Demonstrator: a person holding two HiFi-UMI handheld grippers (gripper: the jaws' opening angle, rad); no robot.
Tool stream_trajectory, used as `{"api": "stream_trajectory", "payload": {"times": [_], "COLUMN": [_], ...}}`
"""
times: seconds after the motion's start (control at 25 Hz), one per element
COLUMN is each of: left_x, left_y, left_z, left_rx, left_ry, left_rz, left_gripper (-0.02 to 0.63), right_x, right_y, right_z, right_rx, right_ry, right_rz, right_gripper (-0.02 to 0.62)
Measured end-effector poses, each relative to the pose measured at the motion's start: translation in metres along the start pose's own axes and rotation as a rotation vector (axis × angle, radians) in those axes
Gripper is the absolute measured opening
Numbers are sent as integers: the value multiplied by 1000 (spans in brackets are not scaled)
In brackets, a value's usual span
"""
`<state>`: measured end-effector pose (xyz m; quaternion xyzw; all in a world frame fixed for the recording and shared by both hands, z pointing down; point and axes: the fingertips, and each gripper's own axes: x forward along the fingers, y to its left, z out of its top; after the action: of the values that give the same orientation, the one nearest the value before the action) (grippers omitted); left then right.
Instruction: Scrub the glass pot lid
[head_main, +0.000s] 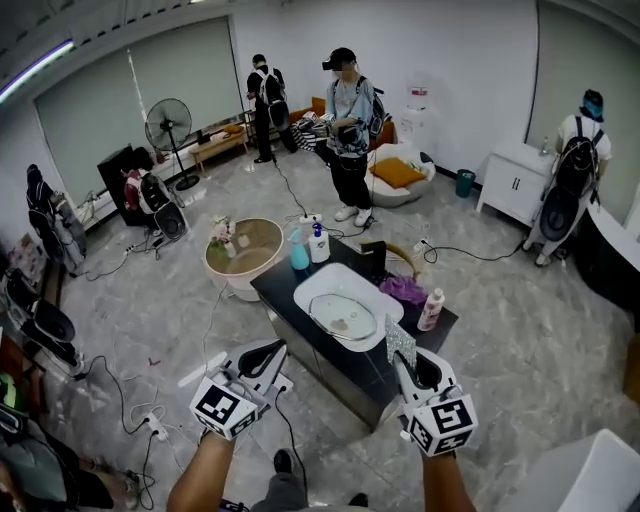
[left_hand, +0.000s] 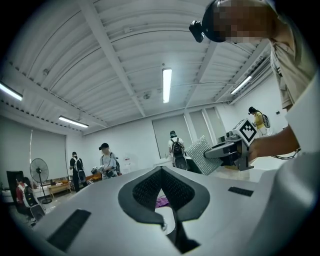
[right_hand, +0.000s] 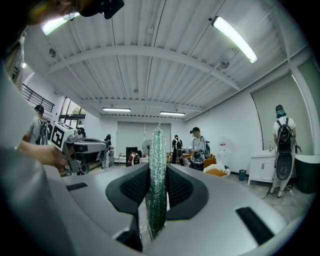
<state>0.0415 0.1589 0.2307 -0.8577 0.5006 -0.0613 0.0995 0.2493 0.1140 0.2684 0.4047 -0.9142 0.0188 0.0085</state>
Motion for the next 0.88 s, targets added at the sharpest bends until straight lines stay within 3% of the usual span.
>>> {"api": "stream_trajectory", "payload": {"times": [0.44, 0.88], "left_x": [62, 86], "left_y": [110, 218], "left_z": [-39, -74], "left_rx": [-65, -134], "left_ry": [-47, -80], "left_rz": [-148, -240], "left_gripper": [12, 12], "right_x": [88, 186], "right_y": [-7, 23], "right_z": [-3, -4], "right_rx": [-17, -55], "right_ry": [41, 117], "right_rz": [-192, -282], "right_gripper": [80, 80]}}
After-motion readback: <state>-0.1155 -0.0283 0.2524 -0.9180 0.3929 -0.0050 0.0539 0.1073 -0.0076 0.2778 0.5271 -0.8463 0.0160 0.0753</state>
